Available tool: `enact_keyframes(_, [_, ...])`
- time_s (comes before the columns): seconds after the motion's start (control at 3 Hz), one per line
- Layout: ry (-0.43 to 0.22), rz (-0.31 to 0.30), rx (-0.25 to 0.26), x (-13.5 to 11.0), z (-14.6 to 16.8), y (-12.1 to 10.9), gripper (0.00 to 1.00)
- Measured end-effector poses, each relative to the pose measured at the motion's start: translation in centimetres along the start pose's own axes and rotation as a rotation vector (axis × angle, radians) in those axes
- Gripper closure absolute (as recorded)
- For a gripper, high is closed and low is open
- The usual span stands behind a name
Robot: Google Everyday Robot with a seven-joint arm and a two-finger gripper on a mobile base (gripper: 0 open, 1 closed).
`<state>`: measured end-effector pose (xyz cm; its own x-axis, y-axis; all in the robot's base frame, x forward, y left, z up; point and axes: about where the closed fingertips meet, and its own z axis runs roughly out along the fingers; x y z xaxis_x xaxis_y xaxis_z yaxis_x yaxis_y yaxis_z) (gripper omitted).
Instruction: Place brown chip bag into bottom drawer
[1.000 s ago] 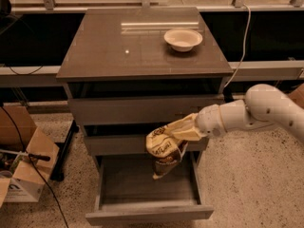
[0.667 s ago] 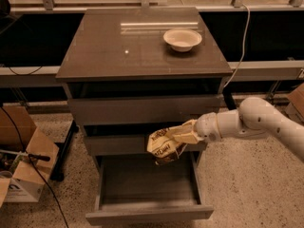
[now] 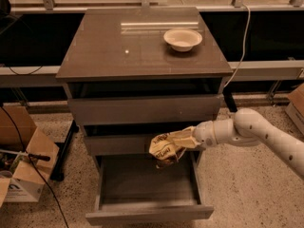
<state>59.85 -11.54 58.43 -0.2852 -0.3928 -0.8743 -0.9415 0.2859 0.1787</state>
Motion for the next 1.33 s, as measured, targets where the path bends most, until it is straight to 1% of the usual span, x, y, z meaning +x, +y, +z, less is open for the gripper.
enact_keyframes(0.33, [0.019, 0.002, 0.038, 1.1, 0.9, -0.5, 1.0])
enact_keyframes(0.67, [-0.006, 0.066, 0.057, 5.6, 3.4, -1.7, 1.0])
enact_keyframes(1.0, [-0.029, 0.185, 0.059, 12.1, 6.5, -2.7, 1.0])
enact_keyframes(1.33, [-0.03, 0.302, 0.04, 17.9, 9.6, -2.2, 1.0])
